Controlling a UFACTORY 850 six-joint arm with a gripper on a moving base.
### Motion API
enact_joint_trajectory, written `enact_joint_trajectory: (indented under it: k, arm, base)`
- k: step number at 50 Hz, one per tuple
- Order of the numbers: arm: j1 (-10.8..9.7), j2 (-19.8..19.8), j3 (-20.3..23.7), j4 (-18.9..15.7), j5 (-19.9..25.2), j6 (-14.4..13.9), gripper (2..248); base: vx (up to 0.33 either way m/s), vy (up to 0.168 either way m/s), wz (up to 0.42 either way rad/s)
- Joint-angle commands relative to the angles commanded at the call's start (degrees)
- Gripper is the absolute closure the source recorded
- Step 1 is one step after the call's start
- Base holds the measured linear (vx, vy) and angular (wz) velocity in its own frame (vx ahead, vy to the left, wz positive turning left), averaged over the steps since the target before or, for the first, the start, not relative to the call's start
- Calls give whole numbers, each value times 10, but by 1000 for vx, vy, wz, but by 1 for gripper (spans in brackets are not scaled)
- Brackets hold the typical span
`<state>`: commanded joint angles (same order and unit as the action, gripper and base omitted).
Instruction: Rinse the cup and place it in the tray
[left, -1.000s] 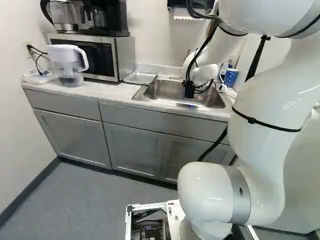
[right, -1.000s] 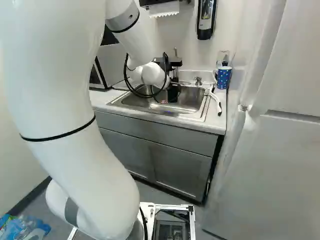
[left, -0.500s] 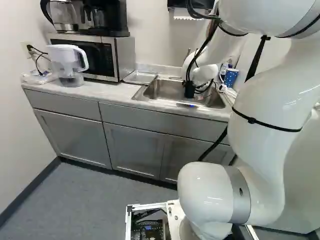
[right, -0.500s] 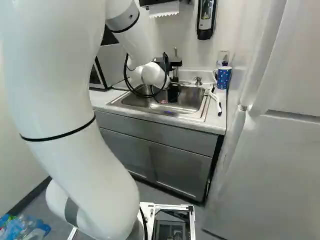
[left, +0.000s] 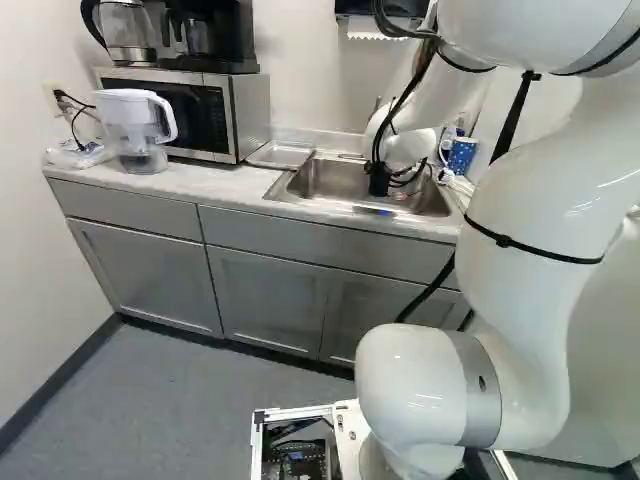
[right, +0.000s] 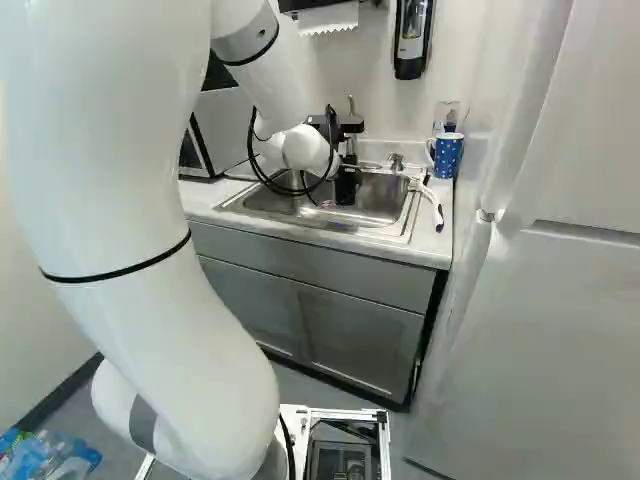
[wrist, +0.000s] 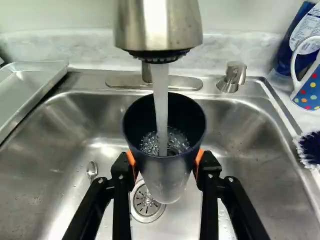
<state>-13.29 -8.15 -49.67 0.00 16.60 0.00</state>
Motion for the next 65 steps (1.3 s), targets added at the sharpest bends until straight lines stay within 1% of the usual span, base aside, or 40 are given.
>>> enact_joint_trajectory:
  k: [65]
  arm:
    - [0,0,0,0,0,0,126]
  base:
    - [0,0,0]
